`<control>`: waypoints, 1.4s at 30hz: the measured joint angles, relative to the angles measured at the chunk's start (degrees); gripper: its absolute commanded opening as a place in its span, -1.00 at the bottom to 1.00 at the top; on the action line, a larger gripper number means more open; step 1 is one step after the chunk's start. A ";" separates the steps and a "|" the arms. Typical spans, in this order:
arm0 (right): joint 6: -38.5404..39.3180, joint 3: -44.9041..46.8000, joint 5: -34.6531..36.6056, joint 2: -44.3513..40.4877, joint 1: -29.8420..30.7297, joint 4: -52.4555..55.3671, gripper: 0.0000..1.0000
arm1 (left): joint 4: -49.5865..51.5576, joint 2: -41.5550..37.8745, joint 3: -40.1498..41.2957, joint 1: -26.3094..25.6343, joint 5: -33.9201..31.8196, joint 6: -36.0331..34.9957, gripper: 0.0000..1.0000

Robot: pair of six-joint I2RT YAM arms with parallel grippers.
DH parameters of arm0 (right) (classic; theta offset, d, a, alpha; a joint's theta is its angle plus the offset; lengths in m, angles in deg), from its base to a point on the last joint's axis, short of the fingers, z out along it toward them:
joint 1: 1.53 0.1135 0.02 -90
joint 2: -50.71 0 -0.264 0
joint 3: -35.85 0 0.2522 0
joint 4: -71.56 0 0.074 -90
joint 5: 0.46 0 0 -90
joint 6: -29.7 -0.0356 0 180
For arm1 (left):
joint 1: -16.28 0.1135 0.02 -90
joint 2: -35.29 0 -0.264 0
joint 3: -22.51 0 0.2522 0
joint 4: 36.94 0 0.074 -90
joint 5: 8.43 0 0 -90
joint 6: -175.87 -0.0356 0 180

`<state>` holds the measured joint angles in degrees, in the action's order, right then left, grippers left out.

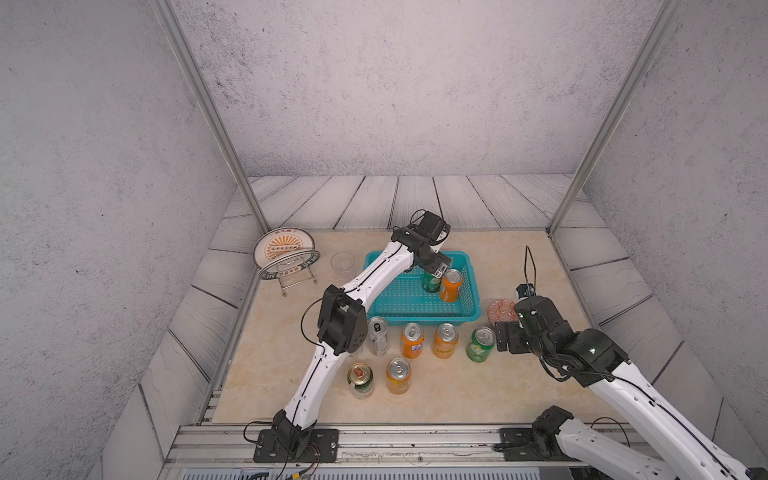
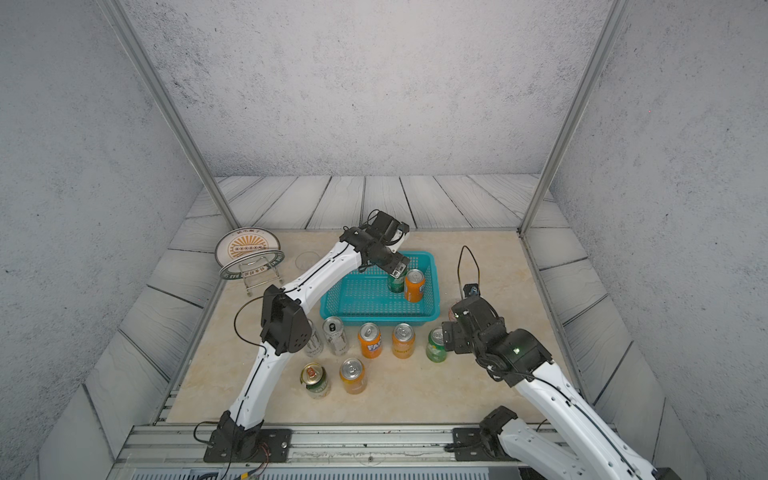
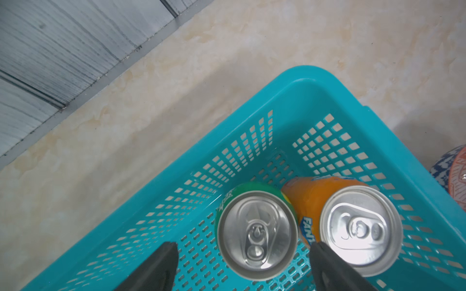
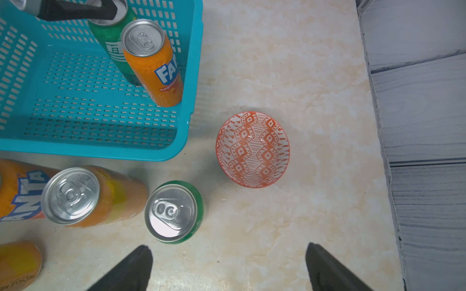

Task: Take out the drinks from the basket
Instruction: Pick up the drink from the basket.

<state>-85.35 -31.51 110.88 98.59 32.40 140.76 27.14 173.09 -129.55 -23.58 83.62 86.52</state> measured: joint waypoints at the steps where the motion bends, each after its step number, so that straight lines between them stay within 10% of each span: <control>1: 0.02 0.02 0.00 0.00 0.00 0.02 0.99 | -0.22 0.26 -0.17 0.00 0.22 0.02 0.75; 42: 0.09 0.66 0.04 0.00 0.00 -0.13 0.99 | -1.49 5.40 1.73 0.09 1.09 1.55 0.29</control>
<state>-85.27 -30.86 110.92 98.59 32.40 140.63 25.66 178.49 -127.82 -23.49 84.71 88.07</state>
